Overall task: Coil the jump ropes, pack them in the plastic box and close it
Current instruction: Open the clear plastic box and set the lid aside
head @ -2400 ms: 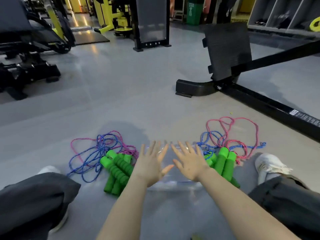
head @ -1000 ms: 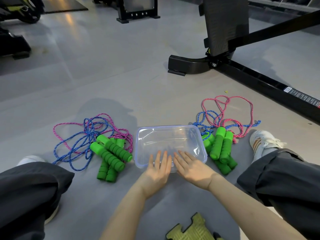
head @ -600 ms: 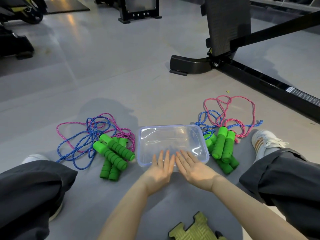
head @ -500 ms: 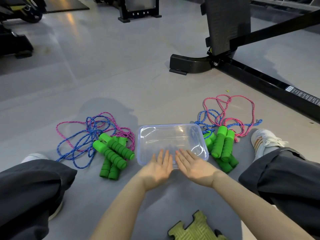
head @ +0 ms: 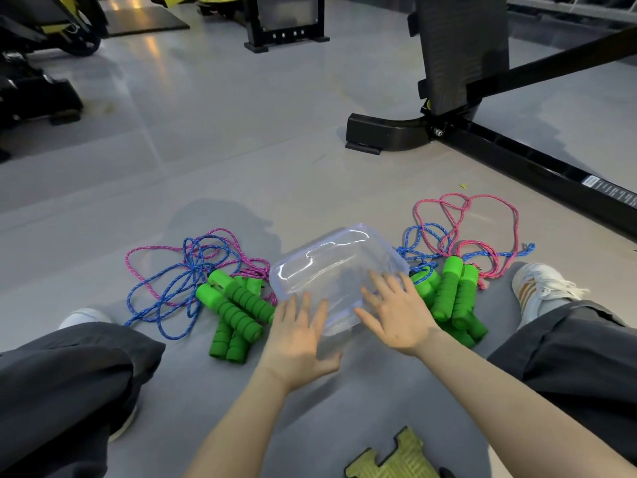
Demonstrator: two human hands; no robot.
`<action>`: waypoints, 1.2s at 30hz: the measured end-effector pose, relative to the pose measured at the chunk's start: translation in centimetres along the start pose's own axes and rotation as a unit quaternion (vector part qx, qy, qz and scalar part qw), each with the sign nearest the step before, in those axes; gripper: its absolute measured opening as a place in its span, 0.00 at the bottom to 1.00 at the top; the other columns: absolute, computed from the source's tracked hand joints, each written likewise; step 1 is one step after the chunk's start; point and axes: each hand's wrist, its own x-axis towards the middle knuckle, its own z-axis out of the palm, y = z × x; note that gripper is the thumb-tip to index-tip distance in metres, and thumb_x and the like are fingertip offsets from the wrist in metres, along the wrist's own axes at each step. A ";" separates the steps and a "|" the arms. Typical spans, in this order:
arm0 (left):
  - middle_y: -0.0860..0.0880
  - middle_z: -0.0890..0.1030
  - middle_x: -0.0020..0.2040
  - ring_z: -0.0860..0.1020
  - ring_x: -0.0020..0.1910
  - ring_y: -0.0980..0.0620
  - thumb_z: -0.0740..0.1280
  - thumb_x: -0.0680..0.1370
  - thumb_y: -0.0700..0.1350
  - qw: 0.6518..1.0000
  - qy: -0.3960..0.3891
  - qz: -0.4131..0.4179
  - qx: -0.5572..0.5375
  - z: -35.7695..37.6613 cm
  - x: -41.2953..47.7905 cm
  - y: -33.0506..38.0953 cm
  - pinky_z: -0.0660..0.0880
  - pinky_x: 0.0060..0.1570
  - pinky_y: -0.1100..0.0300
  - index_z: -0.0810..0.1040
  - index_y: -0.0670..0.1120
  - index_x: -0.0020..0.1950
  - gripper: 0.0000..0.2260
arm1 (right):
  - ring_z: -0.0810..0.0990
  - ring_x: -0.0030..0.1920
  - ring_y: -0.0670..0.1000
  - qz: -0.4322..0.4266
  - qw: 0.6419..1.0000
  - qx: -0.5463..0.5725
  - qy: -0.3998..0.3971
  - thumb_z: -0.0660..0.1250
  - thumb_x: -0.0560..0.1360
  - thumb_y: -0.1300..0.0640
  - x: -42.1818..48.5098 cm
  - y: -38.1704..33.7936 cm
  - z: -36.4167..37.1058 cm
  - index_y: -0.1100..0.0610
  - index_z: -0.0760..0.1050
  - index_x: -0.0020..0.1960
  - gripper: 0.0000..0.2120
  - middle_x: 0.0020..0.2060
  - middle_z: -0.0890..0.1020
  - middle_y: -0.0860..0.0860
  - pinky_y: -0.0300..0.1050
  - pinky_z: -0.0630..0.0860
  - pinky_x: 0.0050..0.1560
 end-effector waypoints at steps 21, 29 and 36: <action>0.43 0.81 0.48 0.72 0.52 0.44 0.73 0.65 0.50 0.961 0.219 0.149 0.077 3.3 0.5 -0.7 0.69 0.55 0.52 0.73 0.39 0.58 0.26 | 0.80 0.47 0.59 -0.148 0.985 0.022 0.082 0.50 0.79 0.47 1.5 0.1 1.2 0.58 0.70 0.60 0.20 0.54 0.80 0.59 0.50 0.71 0.51; 0.38 0.84 0.43 0.84 0.41 0.41 0.57 0.70 0.38 0.953 0.129 0.210 0.174 2.7 0.9 -0.2 0.80 0.37 0.54 0.85 0.38 0.44 0.17 | 0.81 0.41 0.58 -0.243 0.941 -0.047 0.229 0.61 0.73 0.62 -1.0 -1.9 2.9 0.60 0.70 0.52 0.08 0.45 0.82 0.55 0.51 0.79 0.48; 0.38 0.84 0.43 0.84 0.41 0.41 0.48 0.76 0.28 0.923 0.125 0.233 0.280 2.4 0.8 -0.3 0.80 0.35 0.54 0.85 0.40 0.48 0.25 | 0.84 0.40 0.60 -0.274 0.930 -0.117 0.214 0.41 0.79 0.69 -1.2 -2.1 2.8 0.65 0.75 0.52 0.23 0.43 0.85 0.59 0.49 0.81 0.41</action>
